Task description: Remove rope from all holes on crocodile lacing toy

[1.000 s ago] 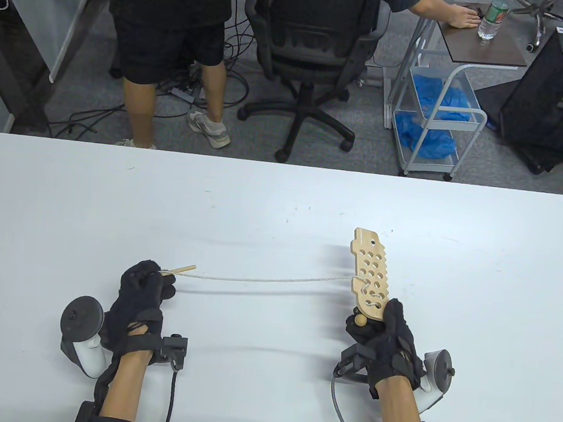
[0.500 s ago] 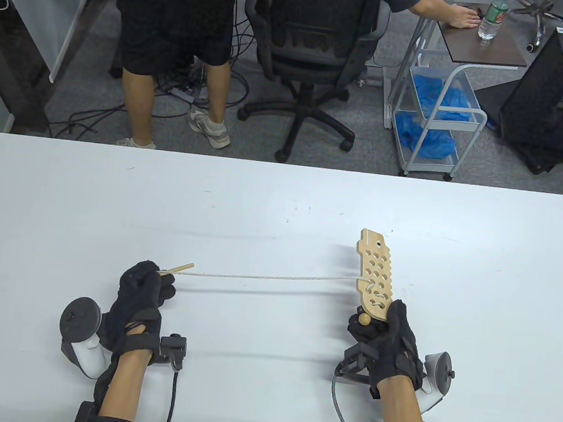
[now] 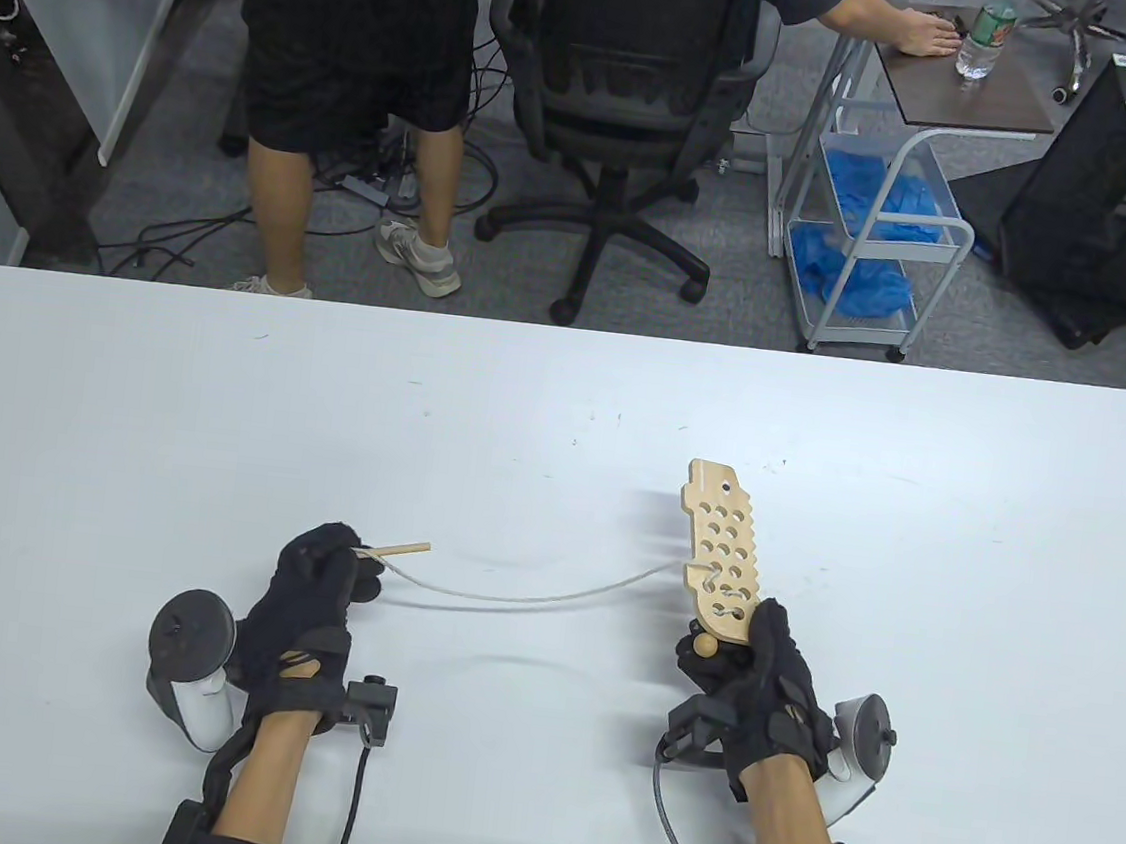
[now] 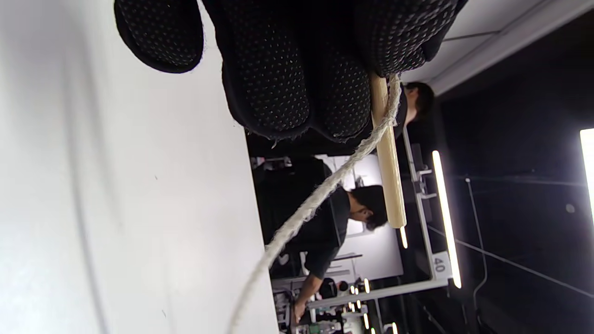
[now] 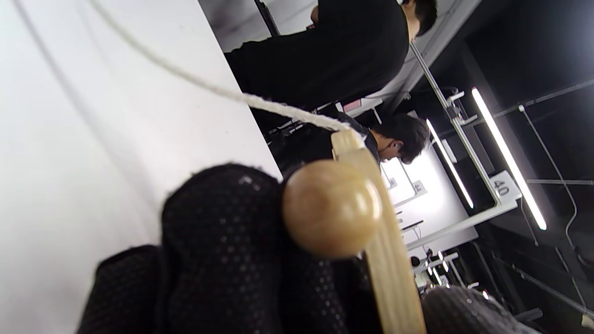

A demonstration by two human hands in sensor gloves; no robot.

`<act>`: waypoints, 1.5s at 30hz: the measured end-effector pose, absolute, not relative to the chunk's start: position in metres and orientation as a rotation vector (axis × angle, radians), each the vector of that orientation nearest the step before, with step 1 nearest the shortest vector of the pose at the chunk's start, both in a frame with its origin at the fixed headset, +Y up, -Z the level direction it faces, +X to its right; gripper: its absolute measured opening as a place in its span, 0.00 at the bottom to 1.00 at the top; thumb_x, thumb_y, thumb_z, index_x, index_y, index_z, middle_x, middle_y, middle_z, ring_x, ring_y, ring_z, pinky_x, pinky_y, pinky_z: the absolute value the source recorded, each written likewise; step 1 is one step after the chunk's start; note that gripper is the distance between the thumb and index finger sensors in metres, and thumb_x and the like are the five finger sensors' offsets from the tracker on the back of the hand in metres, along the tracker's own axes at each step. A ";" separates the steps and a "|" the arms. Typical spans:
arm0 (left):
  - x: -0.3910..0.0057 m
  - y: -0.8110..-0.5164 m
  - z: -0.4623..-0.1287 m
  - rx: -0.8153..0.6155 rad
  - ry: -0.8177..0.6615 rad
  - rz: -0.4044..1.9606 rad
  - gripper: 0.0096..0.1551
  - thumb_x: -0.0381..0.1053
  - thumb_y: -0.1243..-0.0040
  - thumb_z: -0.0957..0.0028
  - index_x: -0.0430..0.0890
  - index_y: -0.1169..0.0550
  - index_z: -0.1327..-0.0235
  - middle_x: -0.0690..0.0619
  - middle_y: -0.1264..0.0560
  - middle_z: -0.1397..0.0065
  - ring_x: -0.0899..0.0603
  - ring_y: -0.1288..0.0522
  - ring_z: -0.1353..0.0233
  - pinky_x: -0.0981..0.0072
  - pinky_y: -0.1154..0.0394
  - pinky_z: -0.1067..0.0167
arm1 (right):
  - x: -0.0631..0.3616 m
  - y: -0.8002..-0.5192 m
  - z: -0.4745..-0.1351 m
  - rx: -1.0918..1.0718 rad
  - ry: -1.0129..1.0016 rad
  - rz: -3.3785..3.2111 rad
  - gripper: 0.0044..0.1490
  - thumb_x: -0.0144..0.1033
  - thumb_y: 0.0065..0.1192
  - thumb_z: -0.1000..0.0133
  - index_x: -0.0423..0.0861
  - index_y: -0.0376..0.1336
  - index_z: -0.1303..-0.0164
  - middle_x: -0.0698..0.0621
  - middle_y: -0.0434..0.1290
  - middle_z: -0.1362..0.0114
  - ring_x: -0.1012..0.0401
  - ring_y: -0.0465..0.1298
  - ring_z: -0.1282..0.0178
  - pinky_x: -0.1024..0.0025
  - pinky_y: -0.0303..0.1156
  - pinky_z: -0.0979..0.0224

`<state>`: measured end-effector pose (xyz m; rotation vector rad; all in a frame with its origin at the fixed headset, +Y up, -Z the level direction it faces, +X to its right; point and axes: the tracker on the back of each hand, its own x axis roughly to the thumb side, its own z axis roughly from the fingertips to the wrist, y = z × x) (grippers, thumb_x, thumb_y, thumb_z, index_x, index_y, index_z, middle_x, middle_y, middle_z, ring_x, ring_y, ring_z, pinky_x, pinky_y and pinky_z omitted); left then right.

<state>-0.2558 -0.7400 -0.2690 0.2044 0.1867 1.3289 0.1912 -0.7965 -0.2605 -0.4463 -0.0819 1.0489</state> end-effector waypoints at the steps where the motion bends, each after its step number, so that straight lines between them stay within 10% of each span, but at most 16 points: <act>1: -0.250 -0.739 -0.270 0.198 0.163 1.318 0.23 0.51 0.38 0.45 0.60 0.25 0.35 0.56 0.15 0.43 0.49 0.17 0.45 0.41 0.27 0.34 | 0.188 -0.796 -0.261 -0.432 -0.076 1.073 0.32 0.47 0.59 0.46 0.33 0.65 0.48 0.37 0.81 0.54 0.45 0.84 0.62 0.38 0.71 0.44; 45: -0.153 -0.699 -0.241 0.277 -0.299 0.680 0.22 0.50 0.34 0.49 0.61 0.19 0.41 0.55 0.13 0.45 0.47 0.15 0.45 0.38 0.26 0.36 | 0.120 -0.774 -0.254 -0.040 0.027 1.618 0.31 0.45 0.63 0.49 0.30 0.69 0.52 0.34 0.83 0.59 0.44 0.84 0.67 0.36 0.72 0.48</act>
